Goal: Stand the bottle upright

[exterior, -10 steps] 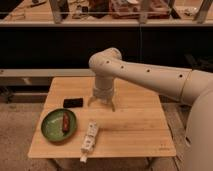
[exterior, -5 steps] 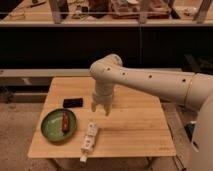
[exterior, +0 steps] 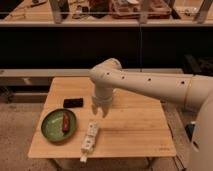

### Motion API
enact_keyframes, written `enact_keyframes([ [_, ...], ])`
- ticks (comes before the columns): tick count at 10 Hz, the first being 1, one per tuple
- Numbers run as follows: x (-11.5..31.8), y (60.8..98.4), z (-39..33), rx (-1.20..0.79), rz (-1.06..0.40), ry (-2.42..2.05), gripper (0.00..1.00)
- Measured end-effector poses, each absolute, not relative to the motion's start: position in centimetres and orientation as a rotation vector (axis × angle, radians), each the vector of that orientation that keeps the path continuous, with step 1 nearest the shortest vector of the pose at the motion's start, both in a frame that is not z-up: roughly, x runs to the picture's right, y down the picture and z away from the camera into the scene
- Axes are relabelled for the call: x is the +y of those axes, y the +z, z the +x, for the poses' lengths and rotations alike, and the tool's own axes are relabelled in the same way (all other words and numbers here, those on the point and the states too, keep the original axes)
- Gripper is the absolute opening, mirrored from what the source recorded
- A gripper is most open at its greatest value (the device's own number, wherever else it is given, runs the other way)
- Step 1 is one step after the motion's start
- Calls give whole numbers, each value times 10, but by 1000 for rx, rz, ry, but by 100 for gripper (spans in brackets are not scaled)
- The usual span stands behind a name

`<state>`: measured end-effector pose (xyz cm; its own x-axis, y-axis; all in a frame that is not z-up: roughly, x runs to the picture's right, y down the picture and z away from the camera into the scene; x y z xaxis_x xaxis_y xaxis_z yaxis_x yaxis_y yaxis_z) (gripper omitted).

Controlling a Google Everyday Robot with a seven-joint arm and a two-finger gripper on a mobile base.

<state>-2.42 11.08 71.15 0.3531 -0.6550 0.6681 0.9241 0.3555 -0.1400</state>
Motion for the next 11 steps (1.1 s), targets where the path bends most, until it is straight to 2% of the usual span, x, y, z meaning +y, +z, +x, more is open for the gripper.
enact_keyframes([
  [3,125,717,-14,-536,-551,-955,42],
  [6,130,718,-27,-552,-545,-1004,42],
  [11,141,721,5,-539,-552,-963,42],
])
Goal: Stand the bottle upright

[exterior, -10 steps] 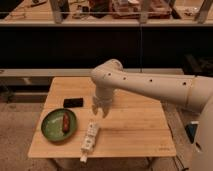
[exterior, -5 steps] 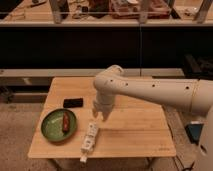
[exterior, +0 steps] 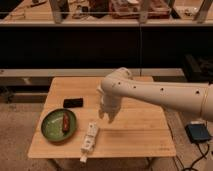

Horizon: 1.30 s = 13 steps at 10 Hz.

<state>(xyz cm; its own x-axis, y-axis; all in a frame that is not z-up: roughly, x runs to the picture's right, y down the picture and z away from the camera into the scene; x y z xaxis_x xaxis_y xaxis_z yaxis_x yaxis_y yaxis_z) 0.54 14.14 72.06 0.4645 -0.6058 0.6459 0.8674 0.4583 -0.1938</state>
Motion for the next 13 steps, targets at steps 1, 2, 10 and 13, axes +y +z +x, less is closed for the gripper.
enact_keyframes([
  [1,149,718,0,-544,-548,-973,42],
  [2,153,714,-5,-541,-544,-973,42],
  [10,172,727,7,-539,-545,-932,42],
  [13,176,729,3,-529,-544,-931,42],
])
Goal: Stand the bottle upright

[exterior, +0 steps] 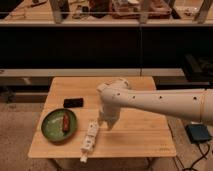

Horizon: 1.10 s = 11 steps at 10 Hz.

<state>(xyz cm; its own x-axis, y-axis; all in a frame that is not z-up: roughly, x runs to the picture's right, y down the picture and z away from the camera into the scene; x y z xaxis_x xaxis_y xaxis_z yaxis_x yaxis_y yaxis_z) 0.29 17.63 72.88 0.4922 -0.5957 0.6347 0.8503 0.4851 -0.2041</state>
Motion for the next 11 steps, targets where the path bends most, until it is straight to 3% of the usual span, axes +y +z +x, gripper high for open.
enact_keyframes([
  [11,195,742,-21,-615,-561,-915,42],
])
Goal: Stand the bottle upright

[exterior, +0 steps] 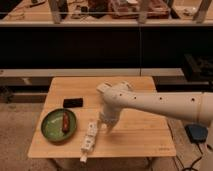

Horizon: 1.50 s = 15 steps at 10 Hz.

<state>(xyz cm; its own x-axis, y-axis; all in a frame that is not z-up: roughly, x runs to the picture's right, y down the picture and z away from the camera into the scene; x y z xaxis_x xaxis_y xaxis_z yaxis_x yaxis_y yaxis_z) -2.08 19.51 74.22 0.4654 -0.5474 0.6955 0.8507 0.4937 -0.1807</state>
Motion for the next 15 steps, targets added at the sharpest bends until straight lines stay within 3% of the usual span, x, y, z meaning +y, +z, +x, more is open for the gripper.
enact_keyframes([
  [8,204,745,-29,-639,-569,-918,43],
  [9,205,746,-27,-635,-568,-919,47],
  [12,211,737,-42,-690,-566,-964,76],
  [15,228,716,-89,-778,-559,-1065,80],
])
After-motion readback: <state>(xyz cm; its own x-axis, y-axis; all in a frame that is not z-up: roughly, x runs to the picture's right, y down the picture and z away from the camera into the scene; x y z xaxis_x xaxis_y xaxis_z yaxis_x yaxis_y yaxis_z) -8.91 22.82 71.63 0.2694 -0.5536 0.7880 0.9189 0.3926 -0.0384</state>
